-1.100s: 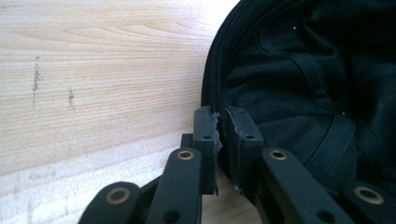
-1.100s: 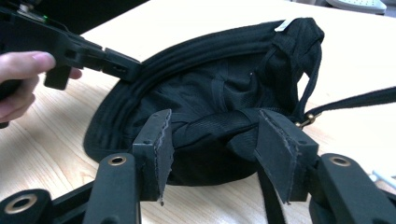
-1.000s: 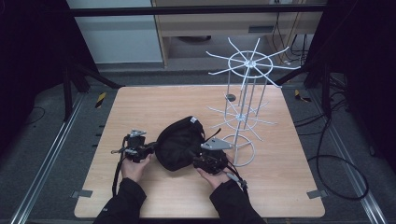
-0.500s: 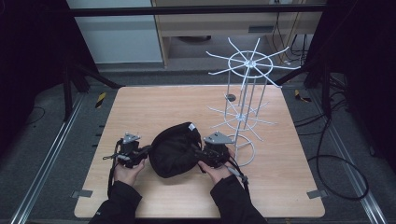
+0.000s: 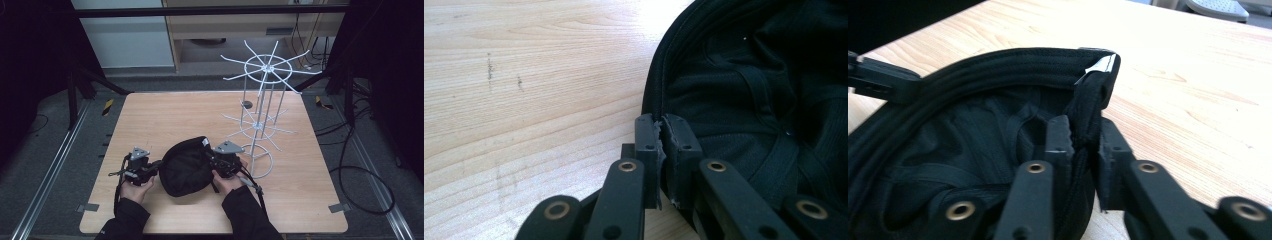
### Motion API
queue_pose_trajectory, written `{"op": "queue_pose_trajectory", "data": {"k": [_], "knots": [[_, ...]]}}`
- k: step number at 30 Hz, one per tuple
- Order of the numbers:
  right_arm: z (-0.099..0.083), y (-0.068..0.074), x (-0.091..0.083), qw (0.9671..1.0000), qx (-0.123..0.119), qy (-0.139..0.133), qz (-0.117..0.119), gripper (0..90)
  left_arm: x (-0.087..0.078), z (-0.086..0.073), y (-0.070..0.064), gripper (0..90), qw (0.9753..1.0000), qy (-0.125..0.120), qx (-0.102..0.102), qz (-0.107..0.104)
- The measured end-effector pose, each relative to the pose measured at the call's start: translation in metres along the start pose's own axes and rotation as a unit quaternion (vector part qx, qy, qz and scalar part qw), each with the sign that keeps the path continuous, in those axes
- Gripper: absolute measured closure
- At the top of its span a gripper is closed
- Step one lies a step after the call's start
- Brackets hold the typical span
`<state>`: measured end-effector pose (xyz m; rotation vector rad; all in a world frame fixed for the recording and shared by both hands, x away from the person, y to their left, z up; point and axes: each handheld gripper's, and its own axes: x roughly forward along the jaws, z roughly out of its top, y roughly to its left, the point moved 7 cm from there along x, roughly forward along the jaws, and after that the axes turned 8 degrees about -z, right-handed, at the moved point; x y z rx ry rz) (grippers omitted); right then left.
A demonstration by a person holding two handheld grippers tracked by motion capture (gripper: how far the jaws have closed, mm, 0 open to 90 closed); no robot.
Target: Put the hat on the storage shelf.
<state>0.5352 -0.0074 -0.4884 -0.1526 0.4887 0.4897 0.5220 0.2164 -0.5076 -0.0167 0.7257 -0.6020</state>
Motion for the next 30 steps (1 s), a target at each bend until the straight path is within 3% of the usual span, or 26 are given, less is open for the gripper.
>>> {"op": "queue_pose_trajectory", "data": {"k": [7,15,23,25,30], "knots": [[0.014,0.009,-0.015,0.998,-0.019,-0.051,0.034,83.1,0.001,0.008,0.005,85.3,0.9997,-0.021,-0.011,0.008],[0.033,0.025,-0.031,0.9896,-0.07,-0.105,0.07,83.8,0.007,0.016,0.007,85.3,0.9988,-0.041,-0.025,0.012],[0.028,0.038,-0.041,0.9797,-0.093,-0.12,0.131,84.0,0.019,0.02,0.009,85.2,0.9983,-0.048,-0.025,0.022],[0.027,0.04,-0.041,0.9788,-0.094,-0.12,0.138,84.0,0.021,0.02,0.009,85.2,0.9981,-0.05,-0.027,0.022],[0.014,0.054,-0.045,0.9708,-0.114,-0.106,0.182,84.1,0.03,0.021,0.009,85.0,0.9978,-0.054,-0.026,0.028]]}}
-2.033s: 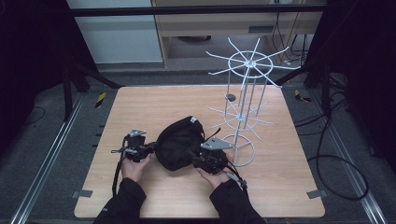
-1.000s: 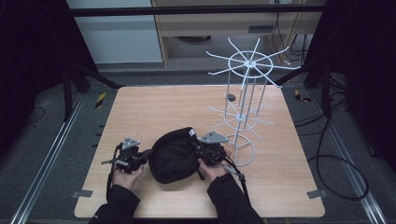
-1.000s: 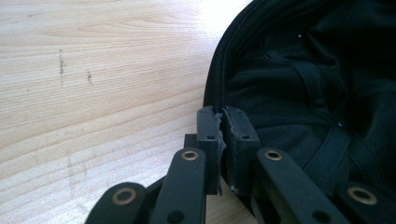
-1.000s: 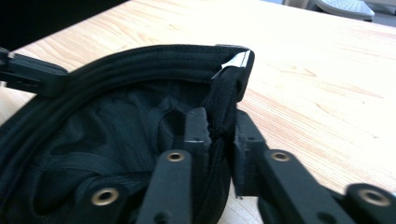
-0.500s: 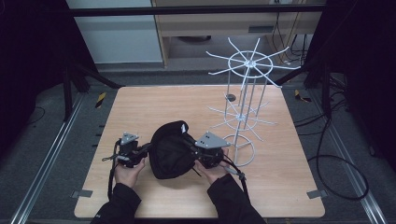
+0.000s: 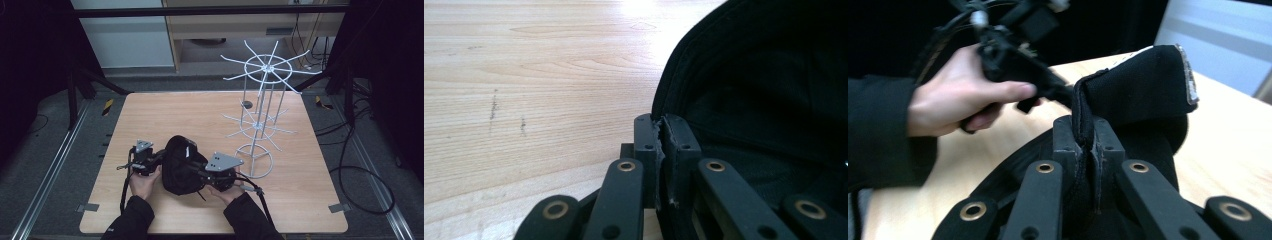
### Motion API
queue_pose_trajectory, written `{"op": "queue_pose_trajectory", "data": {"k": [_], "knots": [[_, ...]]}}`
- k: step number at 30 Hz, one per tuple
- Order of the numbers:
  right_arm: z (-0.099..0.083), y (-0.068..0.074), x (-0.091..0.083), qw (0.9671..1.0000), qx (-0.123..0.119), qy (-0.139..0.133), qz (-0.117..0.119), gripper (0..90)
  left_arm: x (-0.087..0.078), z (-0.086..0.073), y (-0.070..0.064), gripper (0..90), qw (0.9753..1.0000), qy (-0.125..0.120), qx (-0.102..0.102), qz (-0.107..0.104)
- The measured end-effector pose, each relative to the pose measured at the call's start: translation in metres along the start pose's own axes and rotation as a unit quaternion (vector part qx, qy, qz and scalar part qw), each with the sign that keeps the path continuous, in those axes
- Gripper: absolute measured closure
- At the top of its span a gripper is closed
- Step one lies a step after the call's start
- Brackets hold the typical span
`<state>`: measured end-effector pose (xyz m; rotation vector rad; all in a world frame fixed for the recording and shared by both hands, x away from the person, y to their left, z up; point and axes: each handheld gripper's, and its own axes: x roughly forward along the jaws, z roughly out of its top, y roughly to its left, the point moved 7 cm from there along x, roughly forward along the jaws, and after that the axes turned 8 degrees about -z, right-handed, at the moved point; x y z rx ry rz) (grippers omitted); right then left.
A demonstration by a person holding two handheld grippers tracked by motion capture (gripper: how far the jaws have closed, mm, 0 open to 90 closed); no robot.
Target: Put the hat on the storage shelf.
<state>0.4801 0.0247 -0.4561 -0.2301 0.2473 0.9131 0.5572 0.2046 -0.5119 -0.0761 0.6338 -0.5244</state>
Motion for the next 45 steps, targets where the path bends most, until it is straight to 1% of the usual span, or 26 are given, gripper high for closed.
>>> {"op": "queue_pose_trajectory", "data": {"k": [1,3,5,8,11,14,16,19,22,23,26,28,29,30,31,35,36,37,38,39,40,42,45], "knots": [[-0.002,0.003,0.0,0.9999,0.004,0.0,0.011,84.1,0.001,0.0,0.0,85.0,1.0,0.002,0.003,0.001],[-0.006,0.008,0.0,0.9996,0.009,0.006,0.027,84.2,0.003,-0.001,0.0,84.8,1.0,0.003,0.003,0.001],[-0.012,0.012,0.002,0.9992,0.002,0.019,0.036,84.3,0.005,-0.003,0.0,84.6,1.0,0.007,0.004,-0.001],[-0.018,0.017,0.005,0.9983,-0.011,0.037,0.042,84.2,0.007,-0.005,0.001,83.5,0.9998,0.02,0.002,-0.003],[-0.02,0.019,0.007,0.9981,-0.02,0.046,0.036,84.1,0.005,-0.005,0.003,81.3,0.9997,0.024,-0.004,-0.007],[-0.02,0.017,0.006,0.9984,-0.02,0.047,0.025,84.1,0.001,-0.004,0.003,72.8,0.9996,0.025,-0.003,-0.012],[-0.019,0.014,0.004,0.9986,-0.018,0.047,0.016,84.1,-0.011,0.0,0.001,69.6,0.9997,0.015,0.004,-0.02],[-0.019,0.01,0.002,0.9986,-0.018,0.049,0.0,84.1,-0.026,0.007,-0.002,63.7,0.9996,0.008,0.015,-0.021],[-0.02,0.007,0.001,0.9985,-0.018,0.051,-0.008,84.1,-0.041,0.016,-0.01,60.9,0.9992,-0.007,0.011,-0.038],[-0.02,0.007,0.001,0.9984,-0.019,0.052,-0.01,84.1,-0.045,0.018,-0.014,59.8,0.9988,-0.014,0.009,-0.047],[-0.02,0.007,0.0,0.9982,-0.022,0.054,-0.013,84.1,-0.054,0.023,-0.027,56.3,0.9971,-0.02,0.011,-0.073],[-0.02,0.007,0.0,0.9981,-0.023,0.055,-0.014,84.0,-0.056,0.025,-0.036,54.9,0.9957,-0.021,0.018,-0.089],[-0.02,0.007,0.0,0.9981,-0.023,0.055,-0.014,84.0,-0.057,0.026,-0.042,54.3,0.9947,-0.022,0.022,-0.098],[-0.021,0.008,0.001,0.9981,-0.023,0.055,-0.013,84.0,-0.057,0.026,-0.042,53.7,0.9947,-0.022,0.022,-0.098],[-0.021,0.008,0.001,0.9981,-0.024,0.055,-0.013,84.0,-0.057,0.029,-0.053,53.1,0.9931,-0.025,0.027,-0.112],[-0.023,0.012,0.002,0.9974,-0.035,0.061,-0.012,83.9,-0.055,0.034,-0.071,50.2,0.9893,-0.027,0.022,-0.142],[-0.023,0.012,0.002,0.9973,-0.038,0.061,-0.013,83.9,-0.055,0.034,-0.075,49.2,0.9888,-0.026,0.023,-0.145],[-0.024,0.013,0.002,0.9974,-0.037,0.06,-0.014,83.8,-0.055,0.034,-0.075,48.6,0.9888,-0.026,0.023,-0.145],[-0.024,0.013,0.002,0.9975,-0.035,0.06,-0.013,83.8,-0.054,0.035,-0.082,48.3,0.988,-0.024,0.029,-0.15],[-0.025,0.014,0.003,0.9975,-0.034,0.06,-0.012,83.8,-0.054,0.035,-0.082,47.9,0.988,-0.024,0.029,-0.15],[-0.026,0.014,0.003,0.9975,-0.033,0.061,-0.011,83.8,-0.052,0.036,-0.087,47.9,0.9878,-0.022,0.032,-0.151],[-0.027,0.015,0.004,0.9975,-0.034,0.061,-0.01,83.8,-0.05,0.036,-0.09,47.7,0.9876,-0.019,0.035,-0.152],[-0.028,0.016,0.005,0.9975,-0.034,0.061,-0.009,83.8,-0.045,0.035,-0.094,47.4,0.987,-0.013,0.034,-0.156]]}}
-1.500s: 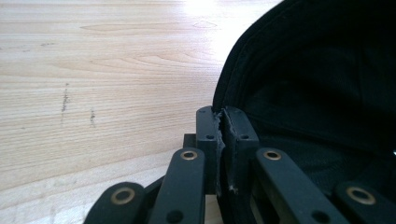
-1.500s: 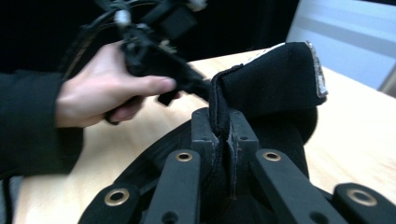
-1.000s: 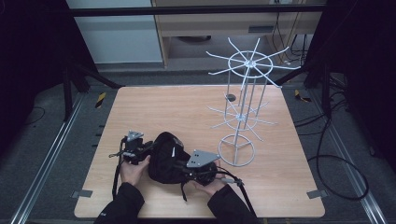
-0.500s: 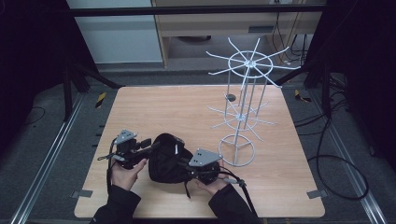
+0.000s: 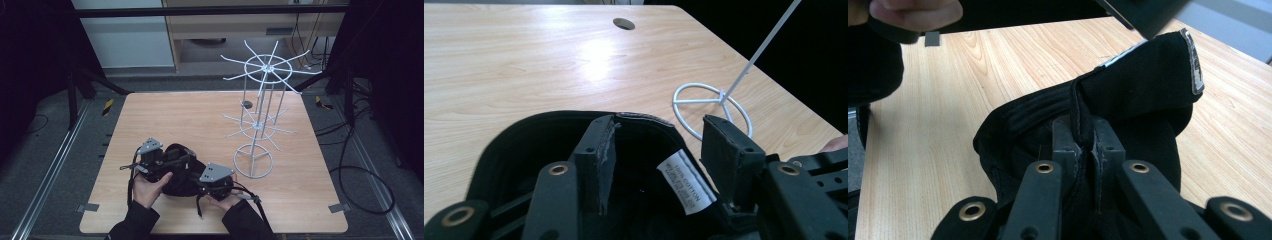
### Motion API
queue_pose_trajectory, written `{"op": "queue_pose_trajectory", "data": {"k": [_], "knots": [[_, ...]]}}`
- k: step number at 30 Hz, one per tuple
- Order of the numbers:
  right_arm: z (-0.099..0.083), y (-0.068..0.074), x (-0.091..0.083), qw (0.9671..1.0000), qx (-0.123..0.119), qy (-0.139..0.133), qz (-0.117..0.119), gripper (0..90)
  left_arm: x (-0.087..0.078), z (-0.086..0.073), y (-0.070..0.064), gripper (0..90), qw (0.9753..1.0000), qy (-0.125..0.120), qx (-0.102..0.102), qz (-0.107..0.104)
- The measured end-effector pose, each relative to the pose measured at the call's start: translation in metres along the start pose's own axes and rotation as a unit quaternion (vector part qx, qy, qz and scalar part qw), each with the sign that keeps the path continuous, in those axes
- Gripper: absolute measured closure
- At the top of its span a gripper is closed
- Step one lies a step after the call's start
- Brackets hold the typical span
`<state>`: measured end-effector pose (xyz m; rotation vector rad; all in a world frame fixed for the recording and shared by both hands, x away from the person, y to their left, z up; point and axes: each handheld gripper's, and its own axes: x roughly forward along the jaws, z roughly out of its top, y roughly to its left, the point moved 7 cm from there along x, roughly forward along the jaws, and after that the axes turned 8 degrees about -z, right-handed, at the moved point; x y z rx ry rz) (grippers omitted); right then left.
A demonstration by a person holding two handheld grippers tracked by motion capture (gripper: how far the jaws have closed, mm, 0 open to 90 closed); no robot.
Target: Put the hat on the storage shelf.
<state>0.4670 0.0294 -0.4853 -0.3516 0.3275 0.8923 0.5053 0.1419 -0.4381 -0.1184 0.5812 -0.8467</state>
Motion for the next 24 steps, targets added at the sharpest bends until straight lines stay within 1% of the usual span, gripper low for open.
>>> {"op": "queue_pose_trajectory", "data": {"k": [4,6,7,8,11,13,14,15,17,20,23,24], "knots": [[-0.001,0.001,0.001,1.0,0.002,-0.001,0.002,83.7,0.006,-0.001,-0.002,48.0,1.0,0.008,-0.003,0.001],[-0.001,0.002,0.001,1.0,0.001,-0.001,0.005,83.6,0.014,-0.003,0.0,50.3,0.9998,0.018,-0.006,0.007],[-0.002,0.002,0.001,1.0,0.002,-0.001,0.005,83.5,0.016,-0.004,0.0,50.9,0.9997,0.02,-0.004,0.009],[-0.002,0.002,0.001,1.0,0.004,0.001,0.005,83.5,0.016,-0.004,0.0,53.4,0.9997,0.02,-0.004,0.009],[-0.003,0.002,0.001,1.0,0.005,0.003,0.003,83.3,0.018,-0.004,0.001,57.8,0.9997,0.018,-0.015,0.006],[-0.002,0.002,0.002,1.0,0.008,0.003,0.003,83.2,0.018,-0.004,0.0,63.3,0.9996,0.018,-0.021,0.002],[-0.002,0.003,0.002,1.0,0.009,0.003,0.003,83.1,0.018,-0.004,-0.001,66.1,0.9997,0.016,-0.02,0.0],[-0.002,0.003,0.002,1.0,0.008,0.004,0.002,83.0,0.018,-0.004,-0.003,71.2,0.9997,0.015,-0.018,-0.001],[-0.001,0.004,0.003,0.9999,0.008,0.005,0.004,82.6,0.018,-0.004,-0.005,76.7,0.9997,0.014,-0.018,-0.004],[-0.001,0.005,0.003,0.9999,0.01,0.006,0.006,80.5,0.017,-0.004,-0.006,80.5,0.9998,0.014,-0.015,-0.006],[0.0,0.006,0.002,0.9998,0.017,0.005,0.011,76.3,0.017,-0.003,-0.007,82.6,0.9999,0.008,-0.013,-0.007],[0.0,0.006,0.001,0.9997,0.02,0.005,0.013,73.8,0.016,-0.002,-0.008,82.9,0.9999,0.006,-0.009,-0.004]]}}
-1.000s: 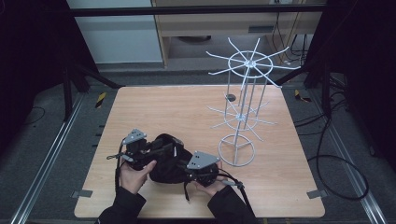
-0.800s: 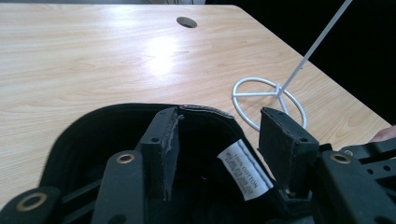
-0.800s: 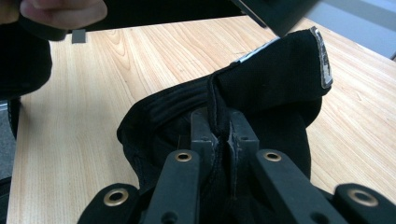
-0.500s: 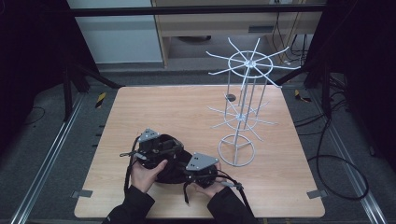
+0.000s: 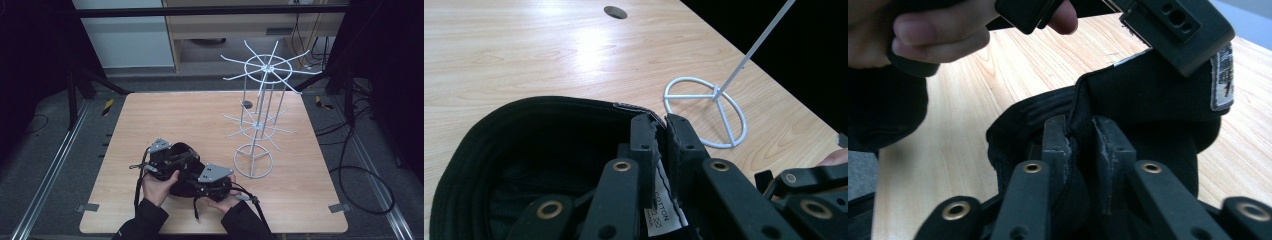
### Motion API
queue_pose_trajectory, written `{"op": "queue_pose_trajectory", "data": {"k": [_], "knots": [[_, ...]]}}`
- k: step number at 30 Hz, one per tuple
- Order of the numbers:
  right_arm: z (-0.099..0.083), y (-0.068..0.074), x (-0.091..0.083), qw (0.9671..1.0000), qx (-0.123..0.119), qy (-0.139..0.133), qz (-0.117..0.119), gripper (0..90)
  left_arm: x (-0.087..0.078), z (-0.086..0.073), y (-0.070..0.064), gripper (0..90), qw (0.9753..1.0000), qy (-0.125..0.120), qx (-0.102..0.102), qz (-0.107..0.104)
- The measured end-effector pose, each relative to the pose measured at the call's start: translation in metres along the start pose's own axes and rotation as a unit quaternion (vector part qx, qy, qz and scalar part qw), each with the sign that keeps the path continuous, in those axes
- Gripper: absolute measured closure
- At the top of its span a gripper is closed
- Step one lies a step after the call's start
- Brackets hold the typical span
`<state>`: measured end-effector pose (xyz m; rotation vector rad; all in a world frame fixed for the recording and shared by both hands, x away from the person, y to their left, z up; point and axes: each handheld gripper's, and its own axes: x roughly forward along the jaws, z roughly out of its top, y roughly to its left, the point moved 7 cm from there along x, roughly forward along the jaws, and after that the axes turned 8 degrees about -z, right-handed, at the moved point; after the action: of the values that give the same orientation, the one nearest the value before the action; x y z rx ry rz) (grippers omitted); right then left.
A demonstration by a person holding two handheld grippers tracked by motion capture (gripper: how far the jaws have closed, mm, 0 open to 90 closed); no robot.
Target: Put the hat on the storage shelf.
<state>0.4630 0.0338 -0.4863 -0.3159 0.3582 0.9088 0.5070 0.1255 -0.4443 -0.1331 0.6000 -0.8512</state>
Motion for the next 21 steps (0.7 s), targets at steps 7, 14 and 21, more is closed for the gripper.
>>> {"op": "queue_pose_trajectory", "data": {"k": [7,14,21], "knots": [[0.014,-0.008,-0.02,0.9979,0.055,-0.033,0.011,60.7,-0.011,0.007,0.0,84.0,0.9998,-0.016,0.014,-0.001],[0.037,-0.026,-0.053,0.9944,0.076,-0.074,-0.003,58.3,-0.032,0.015,-0.001,84.5,0.9987,-0.042,0.025,-0.013],[0.039,-0.042,-0.063,0.9945,0.076,-0.065,-0.033,52.5,-0.058,0.027,-0.005,84.6,0.9956,-0.079,0.032,-0.04]]}}
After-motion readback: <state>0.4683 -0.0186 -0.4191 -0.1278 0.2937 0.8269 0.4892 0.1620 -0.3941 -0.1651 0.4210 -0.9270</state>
